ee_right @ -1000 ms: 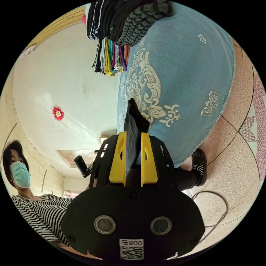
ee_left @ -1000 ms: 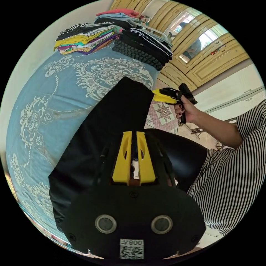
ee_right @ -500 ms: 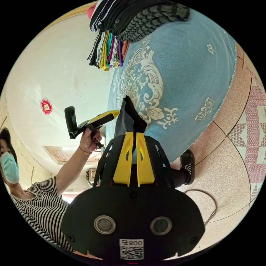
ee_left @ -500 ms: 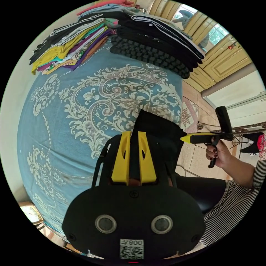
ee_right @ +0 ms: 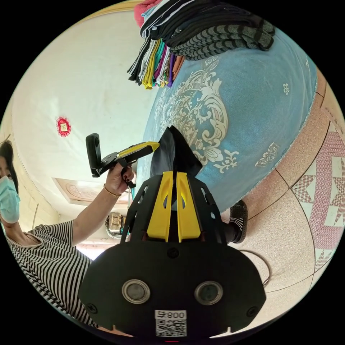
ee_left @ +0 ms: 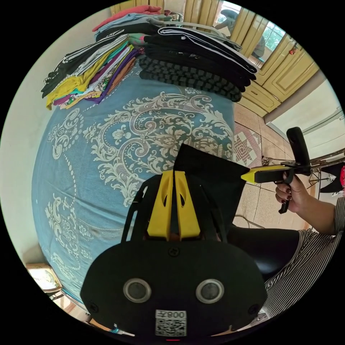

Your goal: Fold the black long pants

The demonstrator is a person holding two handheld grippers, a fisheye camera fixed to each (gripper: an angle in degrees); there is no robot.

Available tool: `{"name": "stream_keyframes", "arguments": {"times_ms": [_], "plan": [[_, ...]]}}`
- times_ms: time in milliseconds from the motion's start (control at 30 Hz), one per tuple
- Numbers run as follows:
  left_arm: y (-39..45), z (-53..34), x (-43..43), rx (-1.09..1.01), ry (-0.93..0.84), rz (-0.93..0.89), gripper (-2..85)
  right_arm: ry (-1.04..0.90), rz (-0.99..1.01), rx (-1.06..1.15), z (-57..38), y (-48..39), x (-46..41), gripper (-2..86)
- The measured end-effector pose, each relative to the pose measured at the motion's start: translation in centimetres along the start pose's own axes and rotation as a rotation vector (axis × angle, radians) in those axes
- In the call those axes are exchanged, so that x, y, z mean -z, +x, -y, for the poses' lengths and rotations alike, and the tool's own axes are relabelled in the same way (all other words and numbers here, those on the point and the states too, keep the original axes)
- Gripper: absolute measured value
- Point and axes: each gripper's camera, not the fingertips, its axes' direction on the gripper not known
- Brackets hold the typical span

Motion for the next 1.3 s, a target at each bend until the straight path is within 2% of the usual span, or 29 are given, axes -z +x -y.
{"name": "stream_keyframes", "arguments": {"times_ms": [333, 533, 733, 1000, 1100, 1300], "plan": [[-0.2, -0.6, 0.0, 0.009, 0.004, 0.000, 0.2, 0.009, -0.030, 0.001, 0.4, -0.6, -3.0, 1.2], [-0.6, -1.9, -1.4, -0.004, -0.054, 0.001, 0.1, -0.010, -0.074, -0.020, 0.6, -0.2, -6.4, 1.3], [-1.4, -4.9, -0.6, 0.014, -0.019, 0.002, 0.2, -0.010, -0.038, -0.024, 0.7, -0.4, -9.5, 1.5], [-3.4, -14.6, 3.4, 0.163, 0.121, -0.032, 0.1, 0.049, -0.062, -0.035, 0.2, -1.5, -12.1, 1.0], [-3.9, -20.0, 4.1, 0.252, 0.132, -0.042, 0.1, 0.033, -0.098, 0.075, 1.0, -4.3, -14.4, 0.4], [-4.6, -29.8, 4.9, 0.427, 0.075, -0.019, 0.0, -0.131, -0.252, 0.332, 4.9, -10.6, -24.8, 0.1]]}}
